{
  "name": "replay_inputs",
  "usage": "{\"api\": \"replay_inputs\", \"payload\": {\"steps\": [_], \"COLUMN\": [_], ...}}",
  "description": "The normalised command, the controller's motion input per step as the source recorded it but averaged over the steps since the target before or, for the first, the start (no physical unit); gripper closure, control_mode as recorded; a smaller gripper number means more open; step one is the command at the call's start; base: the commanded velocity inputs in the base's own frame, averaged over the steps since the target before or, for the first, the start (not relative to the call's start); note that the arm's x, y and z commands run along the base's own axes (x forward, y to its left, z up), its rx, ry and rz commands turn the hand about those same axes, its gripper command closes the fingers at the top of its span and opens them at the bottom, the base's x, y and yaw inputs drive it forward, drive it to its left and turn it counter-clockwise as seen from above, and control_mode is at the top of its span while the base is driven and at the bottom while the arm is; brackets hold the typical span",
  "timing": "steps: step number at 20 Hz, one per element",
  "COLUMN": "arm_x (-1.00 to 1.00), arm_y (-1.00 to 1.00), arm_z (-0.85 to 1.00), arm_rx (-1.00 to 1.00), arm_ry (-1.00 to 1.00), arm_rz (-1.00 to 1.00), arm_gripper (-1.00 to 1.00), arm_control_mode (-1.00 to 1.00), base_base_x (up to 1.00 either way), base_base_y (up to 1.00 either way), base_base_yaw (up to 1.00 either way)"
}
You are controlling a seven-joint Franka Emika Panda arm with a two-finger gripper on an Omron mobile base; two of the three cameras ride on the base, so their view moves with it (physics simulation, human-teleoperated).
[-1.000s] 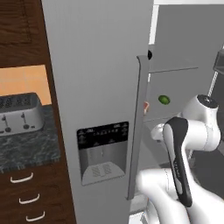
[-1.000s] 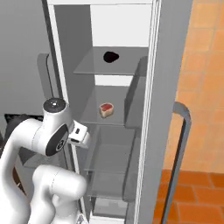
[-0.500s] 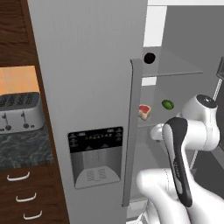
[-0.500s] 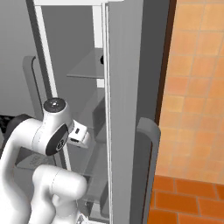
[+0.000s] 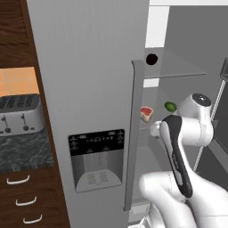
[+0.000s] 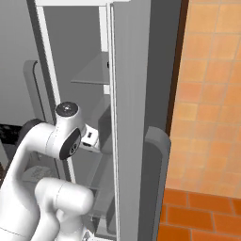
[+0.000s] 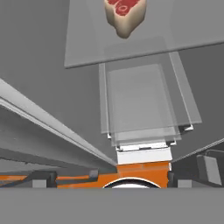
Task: Place one avocado and one steak in each tupperware on the nearby counter, to pack two identical lunches.
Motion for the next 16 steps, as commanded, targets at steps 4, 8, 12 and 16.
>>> {"api": "replay_inputs", "payload": {"steps": [4, 8, 12, 16], "arm_x": [1.00, 0.95, 0.78, 0.70], "arm_y": [-0.21, -0.09, 0.00, -0.02], "arm_z": [-0.03, 0.00, -0.20, -0.55], "arm_rx": [0.00, 0.00, 0.00, 0.00], "arm_ry": [0.09, 0.11, 0.03, 0.00], "arm_rz": [0.00, 0.00, 0.00, 0.00], "arm_gripper": [-1.00, -1.00, -1.00, -1.00], "arm_control_mode": [-1.00, -1.00, -1.00, -1.00], "base_base_x": [0.00, 0.00, 0.00, 0.00], "base_base_y": [0.00, 0.00, 0.00, 0.00], "base_base_yaw": [0.00, 0.00, 0.00, 0.00]}}
